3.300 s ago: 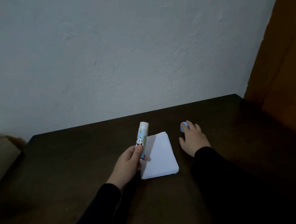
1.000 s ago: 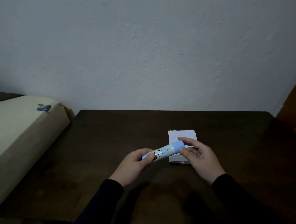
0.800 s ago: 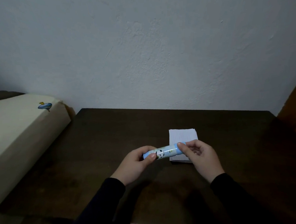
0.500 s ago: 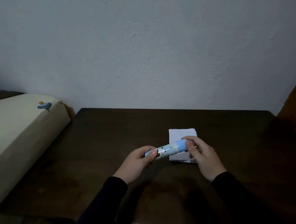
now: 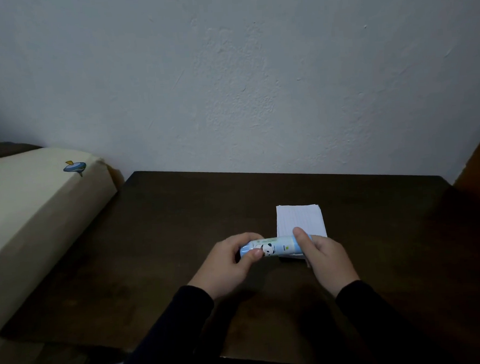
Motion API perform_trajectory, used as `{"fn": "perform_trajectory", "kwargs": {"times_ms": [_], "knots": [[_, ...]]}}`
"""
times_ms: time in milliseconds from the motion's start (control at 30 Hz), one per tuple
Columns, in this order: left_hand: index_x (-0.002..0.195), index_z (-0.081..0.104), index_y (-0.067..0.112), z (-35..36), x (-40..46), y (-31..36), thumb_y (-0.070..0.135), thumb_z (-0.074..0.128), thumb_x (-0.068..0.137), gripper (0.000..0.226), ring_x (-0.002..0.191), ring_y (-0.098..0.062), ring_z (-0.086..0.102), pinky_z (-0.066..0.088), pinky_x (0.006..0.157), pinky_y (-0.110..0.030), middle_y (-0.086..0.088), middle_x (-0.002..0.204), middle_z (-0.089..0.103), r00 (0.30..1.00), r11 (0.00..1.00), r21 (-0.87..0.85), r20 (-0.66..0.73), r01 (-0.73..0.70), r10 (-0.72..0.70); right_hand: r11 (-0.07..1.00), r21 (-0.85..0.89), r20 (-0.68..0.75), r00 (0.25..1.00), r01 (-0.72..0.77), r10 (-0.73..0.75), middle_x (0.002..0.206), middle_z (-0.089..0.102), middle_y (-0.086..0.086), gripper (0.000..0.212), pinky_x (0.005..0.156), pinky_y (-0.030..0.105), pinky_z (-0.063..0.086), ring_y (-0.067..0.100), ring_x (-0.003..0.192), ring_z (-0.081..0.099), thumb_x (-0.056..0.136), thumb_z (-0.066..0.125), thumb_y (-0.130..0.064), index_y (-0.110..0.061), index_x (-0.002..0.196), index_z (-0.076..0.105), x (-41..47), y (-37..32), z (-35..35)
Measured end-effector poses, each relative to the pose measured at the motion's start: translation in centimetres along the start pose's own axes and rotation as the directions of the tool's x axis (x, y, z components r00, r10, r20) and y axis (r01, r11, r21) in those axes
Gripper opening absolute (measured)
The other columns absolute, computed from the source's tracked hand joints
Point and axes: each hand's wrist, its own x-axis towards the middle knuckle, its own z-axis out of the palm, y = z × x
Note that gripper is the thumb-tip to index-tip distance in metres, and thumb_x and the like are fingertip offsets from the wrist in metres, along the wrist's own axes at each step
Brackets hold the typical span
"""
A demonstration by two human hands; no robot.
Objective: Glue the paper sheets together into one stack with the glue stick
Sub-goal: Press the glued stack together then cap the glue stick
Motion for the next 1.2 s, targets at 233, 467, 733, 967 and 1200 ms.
{"fn": "perform_trajectory", "kwargs": {"times_ms": [233, 467, 733, 967, 1200], "knots": [[0.111, 0.064, 0.033, 0.0, 0.9, -0.2, 0.031, 0.054, 0.096, 0.018, 0.096, 0.001, 0.057, 0.048, 0.086, -0.022, 0.013, 0.106, 0.064, 0.997, 0.998, -0.026, 0.052, 0.051, -0.05, 0.991, 0.059, -0.024, 0.992, -0.124, 0.126, 0.067, 0.054, -0.001, 0.051, 0.059, 0.021, 0.035, 0.009, 0.065, 0.05, 0.096, 0.031, -0.056, -0.019, 0.076, 0.06, 0.6, -0.2, 0.2], [0.108, 0.067, 0.028, -0.6, 1.3, -0.6, 0.034, 0.048, 0.098, 0.022, 0.077, -0.002, 0.054, 0.042, 0.074, -0.023, 0.01, 0.085, 0.061, 0.99, 0.981, -0.137, 0.058, 0.134, -0.127, 0.996, 0.077, 0.045, 0.998, 0.04, -0.044, 0.085, 0.054, -0.007, 0.028, 0.07, 0.023, 0.043, 0.009, 0.08, 0.052, 0.099, 0.033, -0.047, -0.03, 0.097, 0.055, 1.0, 1.1, -0.9], [0.116, 0.061, 0.03, -0.3, 1.2, 0.4, 0.032, 0.05, 0.098, 0.021, 0.092, -0.003, 0.056, 0.045, 0.076, -0.019, 0.01, 0.104, 0.062, 0.993, 0.993, -0.024, 0.039, 0.114, -0.113, 1.0, -0.01, 0.128, 0.991, 0.025, -0.023, 0.087, 0.053, -0.006, 0.036, 0.066, 0.019, 0.042, 0.006, 0.079, 0.053, 0.101, 0.027, -0.044, -0.02, 0.1, 0.054, 1.3, 0.2, -0.6], [0.113, 0.061, 0.035, 0.1, 1.2, -0.2, 0.024, 0.057, 0.095, 0.021, 0.096, 0.0, 0.056, 0.04, 0.079, -0.013, 0.014, 0.108, 0.062, 1.0, 1.0, -0.004, -0.018, 0.021, -0.021, 0.992, 0.051, 0.105, 0.989, -0.111, 0.105, 0.07, 0.048, -0.003, 0.04, 0.058, 0.019, 0.037, 0.008, 0.064, 0.046, 0.1, 0.031, -0.049, -0.021, 0.09, 0.057, 1.5, 0.3, -0.4], [0.11, 0.056, 0.043, -0.1, 1.2, 0.0, 0.027, 0.057, 0.095, 0.022, 0.102, 0.002, 0.054, 0.044, 0.086, -0.017, 0.018, 0.111, 0.059, 0.999, 0.999, 0.035, 0.025, 0.035, -0.036, 0.971, 0.097, 0.119, 0.971, -0.217, 0.205, 0.069, 0.048, 0.001, 0.048, 0.057, 0.022, 0.038, 0.012, 0.062, 0.045, 0.097, 0.036, -0.055, -0.015, 0.1, 0.062, 1.5, 0.0, 0.0]]}}
